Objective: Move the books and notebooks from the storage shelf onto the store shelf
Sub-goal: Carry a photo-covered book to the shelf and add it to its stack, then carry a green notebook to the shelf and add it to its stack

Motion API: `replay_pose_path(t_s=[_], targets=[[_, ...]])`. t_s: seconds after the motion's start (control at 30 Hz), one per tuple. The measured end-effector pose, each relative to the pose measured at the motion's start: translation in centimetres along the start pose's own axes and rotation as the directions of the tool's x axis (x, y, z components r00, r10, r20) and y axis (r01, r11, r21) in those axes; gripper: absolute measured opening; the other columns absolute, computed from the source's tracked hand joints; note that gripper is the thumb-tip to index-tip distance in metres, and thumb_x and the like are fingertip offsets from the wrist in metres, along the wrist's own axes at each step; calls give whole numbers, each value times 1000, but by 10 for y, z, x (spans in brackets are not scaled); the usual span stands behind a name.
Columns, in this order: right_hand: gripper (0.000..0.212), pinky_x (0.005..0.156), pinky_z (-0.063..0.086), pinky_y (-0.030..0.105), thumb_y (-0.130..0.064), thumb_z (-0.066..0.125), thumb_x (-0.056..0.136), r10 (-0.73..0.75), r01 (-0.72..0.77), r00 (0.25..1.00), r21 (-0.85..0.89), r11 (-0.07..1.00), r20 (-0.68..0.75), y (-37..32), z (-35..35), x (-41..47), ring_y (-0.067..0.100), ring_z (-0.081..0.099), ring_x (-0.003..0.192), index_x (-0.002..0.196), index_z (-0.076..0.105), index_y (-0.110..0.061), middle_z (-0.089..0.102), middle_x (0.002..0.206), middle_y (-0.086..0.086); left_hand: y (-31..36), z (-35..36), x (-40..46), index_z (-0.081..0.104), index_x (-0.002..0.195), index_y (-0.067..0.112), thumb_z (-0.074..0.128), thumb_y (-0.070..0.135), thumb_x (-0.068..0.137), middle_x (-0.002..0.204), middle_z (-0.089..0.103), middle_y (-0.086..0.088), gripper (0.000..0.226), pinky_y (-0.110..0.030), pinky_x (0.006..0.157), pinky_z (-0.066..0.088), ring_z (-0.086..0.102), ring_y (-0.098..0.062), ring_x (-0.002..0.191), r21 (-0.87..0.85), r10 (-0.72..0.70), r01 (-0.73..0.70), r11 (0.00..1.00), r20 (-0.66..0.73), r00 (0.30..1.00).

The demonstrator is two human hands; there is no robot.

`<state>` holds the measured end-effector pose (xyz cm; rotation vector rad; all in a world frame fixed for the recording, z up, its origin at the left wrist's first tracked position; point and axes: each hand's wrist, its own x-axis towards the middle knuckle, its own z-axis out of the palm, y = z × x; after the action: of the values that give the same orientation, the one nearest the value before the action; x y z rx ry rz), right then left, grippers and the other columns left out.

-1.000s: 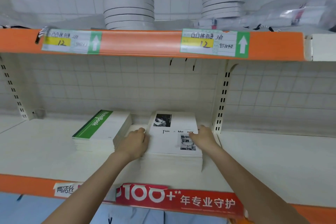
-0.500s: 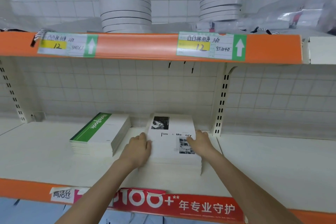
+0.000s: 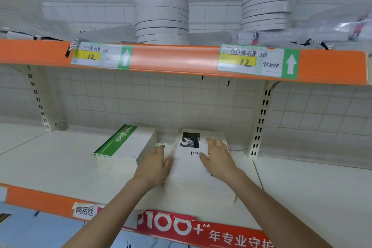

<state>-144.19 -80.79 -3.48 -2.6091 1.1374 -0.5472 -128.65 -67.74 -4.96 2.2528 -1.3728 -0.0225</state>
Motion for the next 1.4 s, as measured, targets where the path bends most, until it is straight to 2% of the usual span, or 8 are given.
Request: replay_pose_path(t_s=[0.23,0.37,0.53,0.67,0.83,1.03,1.27,1.4], targets=[[55,104,35,36,-38,41,98,-159,161,984,-12,987,77,-53,20,10,29,34,130,143,29,-10,34,140,11,-37,-37,-5,33,141,14,35,39,99,141,41,-4,49,-33,96,41,41,-23,126,255,31,-6,967,-93,995],[51,101,34,35,-39,41,98,-240,243,966,-15,970,101,-92,31,16,29,35,127,139,34,-10,38,135,12,-68,-57,-13,34,141,13,37,39,98,142,41,-4,50,-34,99,38,41,-23,128,307,-27,60,950,-111,993],[56,106,32,35,-38,41,98,-346,346,927,24,938,146,-147,48,18,29,33,130,145,27,-12,35,139,11,-114,-76,-30,38,133,16,36,44,97,136,44,-3,46,-35,95,38,43,-22,122,394,-115,146,907,-100,988],[59,108,31,34,-41,40,98,-440,441,884,29,897,159,-199,65,17,27,33,132,147,25,-13,31,144,11,-158,-96,-45,30,141,18,36,48,96,144,36,-1,55,-34,100,36,38,-20,130,396,-177,204,895,-104,979],[61,104,35,35,-44,41,96,-537,547,823,-4,837,186,-271,92,21,28,37,130,147,23,-16,27,147,9,-217,-137,-61,28,143,17,36,52,95,149,28,-2,59,-35,103,35,34,-21,134,403,-245,290,868,-159,956],[68,112,26,42,-54,37,95,-571,609,767,-53,791,293,-351,140,23,29,29,136,149,17,-18,21,152,9,-299,-183,-96,27,145,17,38,54,94,150,29,-1,63,-37,105,33,32,-21,135,442,-332,374,815,-172,927],[70,115,16,48,-56,36,95,-582,622,722,19,783,375,-445,192,21,26,18,142,152,11,-24,13,157,4,-386,-233,-145,23,146,21,36,59,93,152,25,-1,66,-39,107,30,28,-21,138,463,-431,463,756,-181,884],[68,114,17,48,-54,38,95,-615,648,688,55,760,385,-490,210,13,26,18,142,151,13,-23,13,157,4,-418,-256,-166,25,145,20,38,56,93,152,25,-3,65,-39,108,30,28,-22,138,423,-465,513,747,-218,858]])
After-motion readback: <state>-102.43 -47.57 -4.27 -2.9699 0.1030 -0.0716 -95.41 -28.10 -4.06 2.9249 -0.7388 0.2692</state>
